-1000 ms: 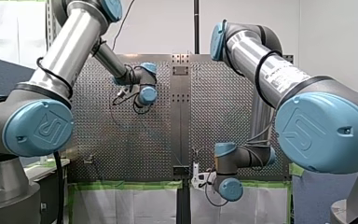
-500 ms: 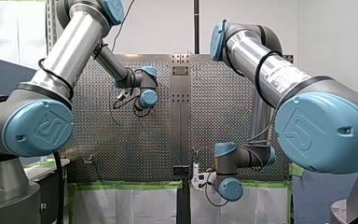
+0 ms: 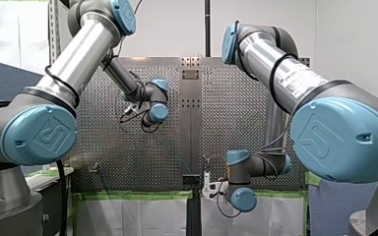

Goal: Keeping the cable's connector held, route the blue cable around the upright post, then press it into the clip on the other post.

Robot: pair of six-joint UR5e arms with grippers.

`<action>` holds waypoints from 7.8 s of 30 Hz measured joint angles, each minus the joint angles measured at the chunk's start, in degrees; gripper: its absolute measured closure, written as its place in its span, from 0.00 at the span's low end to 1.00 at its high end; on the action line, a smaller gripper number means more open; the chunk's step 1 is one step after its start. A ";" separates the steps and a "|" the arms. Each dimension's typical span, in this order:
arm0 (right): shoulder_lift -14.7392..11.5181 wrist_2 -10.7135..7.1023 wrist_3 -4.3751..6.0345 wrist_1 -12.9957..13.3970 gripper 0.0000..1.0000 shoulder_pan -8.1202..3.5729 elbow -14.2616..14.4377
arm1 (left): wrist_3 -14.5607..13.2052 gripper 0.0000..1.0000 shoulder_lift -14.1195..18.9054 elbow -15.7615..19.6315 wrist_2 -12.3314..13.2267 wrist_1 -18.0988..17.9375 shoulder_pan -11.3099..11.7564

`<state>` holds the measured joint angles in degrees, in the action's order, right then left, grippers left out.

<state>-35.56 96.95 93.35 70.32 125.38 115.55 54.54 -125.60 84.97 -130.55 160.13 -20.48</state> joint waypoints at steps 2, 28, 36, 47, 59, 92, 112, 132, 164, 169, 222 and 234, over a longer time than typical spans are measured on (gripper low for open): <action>0.00 0.00 0.00 0.00 1.00 0.00 0.00 | 0.01 0.00 -0.06 0.00 -0.04 0.01 -0.17; -0.05 -0.01 -0.06 0.66 1.00 0.00 -0.01 | 9.22 0.00 -7.29 0.00 5.14 1.37 -1.86; -0.05 -0.67 -0.45 1.82 1.00 0.00 -0.01 | 13.17 0.00 -10.38 0.00 8.82 0.27 -2.85; -0.07 -3.34 -0.80 2.39 1.00 -0.28 -0.25 | 19.12 0.00 -10.81 0.00 14.17 -0.68 -3.66; -0.07 -4.09 -0.88 2.07 1.00 -0.49 -0.95 | 24.13 0.00 -10.84 0.00 18.03 0.95 -5.71; -0.08 -4.06 -0.39 1.30 1.00 -0.63 -1.15 | 24.07 0.00 -14.53 0.00 20.52 1.92 -9.76; -0.08 -4.10 -0.17 1.47 1.00 -0.66 -1.17 | 20.93 0.00 -18.50 0.00 26.60 1.29 -12.23; -0.07 -4.13 -0.36 0.97 1.00 -0.79 -1.49 | 22.71 0.11 -18.49 0.00 27.84 0.70 -12.32; -0.09 -4.11 -0.18 0.88 1.00 -3.49 -2.53 | 26.27 1.00 -18.48 0.00 27.62 0.95 -12.44; -0.09 -4.18 -0.11 0.73 1.00 -4.57 -3.25 | 26.81 1.00 -18.47 0.00 27.58 -0.70 -12.48; -6.20 -12.06 -1.90 -7.56 1.00 -11.27 -8.05 | 31.13 1.00 -17.75 0.00 23.34 -11.02 -13.54; -2.16 -12.97 -1.76 -7.44 1.00 -14.04 -9.37 | 33.90 1.00 -17.77 0.00 23.46 -13.69 -13.29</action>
<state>-37.72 83.98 91.59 62.88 111.34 106.18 88.44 -143.37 84.97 -107.09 146.43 -33.77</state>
